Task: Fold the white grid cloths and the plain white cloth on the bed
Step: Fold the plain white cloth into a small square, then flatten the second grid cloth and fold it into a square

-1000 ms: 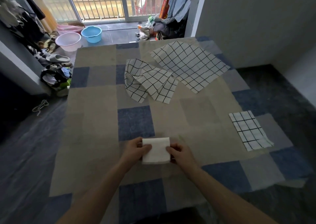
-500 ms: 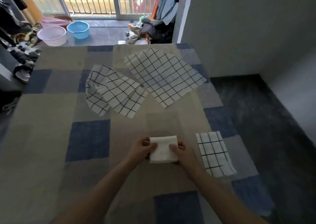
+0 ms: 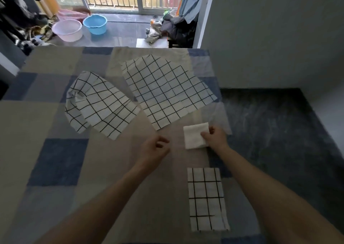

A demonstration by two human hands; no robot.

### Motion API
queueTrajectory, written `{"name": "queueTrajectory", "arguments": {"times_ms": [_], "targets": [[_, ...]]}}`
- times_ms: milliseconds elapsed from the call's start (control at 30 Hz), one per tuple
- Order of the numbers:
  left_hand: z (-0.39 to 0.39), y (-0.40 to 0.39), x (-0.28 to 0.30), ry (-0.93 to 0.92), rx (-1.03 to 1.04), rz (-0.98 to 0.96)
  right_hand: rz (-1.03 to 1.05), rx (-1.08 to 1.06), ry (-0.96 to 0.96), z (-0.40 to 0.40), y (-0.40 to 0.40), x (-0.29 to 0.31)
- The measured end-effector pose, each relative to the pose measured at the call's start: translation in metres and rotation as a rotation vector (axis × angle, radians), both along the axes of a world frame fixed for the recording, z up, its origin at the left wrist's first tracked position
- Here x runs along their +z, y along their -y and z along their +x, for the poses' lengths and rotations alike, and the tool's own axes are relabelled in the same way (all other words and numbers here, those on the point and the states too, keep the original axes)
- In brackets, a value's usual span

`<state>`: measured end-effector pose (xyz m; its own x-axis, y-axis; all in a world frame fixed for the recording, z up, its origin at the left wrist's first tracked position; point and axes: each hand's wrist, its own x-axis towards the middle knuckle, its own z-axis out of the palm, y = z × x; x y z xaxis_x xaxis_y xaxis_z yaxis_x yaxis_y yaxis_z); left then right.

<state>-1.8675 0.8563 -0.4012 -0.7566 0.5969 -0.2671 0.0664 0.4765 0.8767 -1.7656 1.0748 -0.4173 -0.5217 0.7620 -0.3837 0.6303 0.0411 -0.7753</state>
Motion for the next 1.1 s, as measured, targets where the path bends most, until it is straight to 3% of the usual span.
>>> {"name": "queueTrajectory", "arguments": {"times_ms": [133, 267, 333, 433, 500, 600, 733, 933, 1100], "targets": [[-0.010, 0.023, -0.020, -0.298, -0.078, -0.295, 0.029, -0.031, 0.048, 0.005, 0.002, -0.015], [-0.006, 0.047, -0.035, -0.415, -0.207, -0.592, 0.049, -0.111, 0.048, 0.004, 0.003, -0.017], [-0.002, 0.054, -0.040, -0.469, -0.245, -0.647, 0.174, -0.135, 0.104, 0.003, 0.009, -0.020], [-0.001, 0.061, -0.039, -0.562, -0.270, -0.636, 0.581, 0.004, 0.176, 0.004, 0.022, -0.021], [-0.004, 0.067, -0.036, -0.589, -0.279, -0.621, 0.701, 0.209, 0.148, 0.003, 0.030, -0.022], [-0.008, 0.081, -0.030, -0.558, -0.249, -0.613, 0.657, 0.465, 0.301, 0.005, 0.042, -0.023], [-0.010, 0.105, -0.022, -0.533, -0.183, -0.571, 0.618, 0.466, 0.449, 0.000, 0.062, -0.004], [-0.026, 0.168, 0.014, -0.543, -0.083, -0.440, 0.673, 0.624, 0.346, -0.022, 0.149, 0.039], [-0.058, 0.263, 0.069, -0.713, -0.087, -0.496, 0.695, 0.825, 0.229, -0.069, 0.270, 0.086]]}}
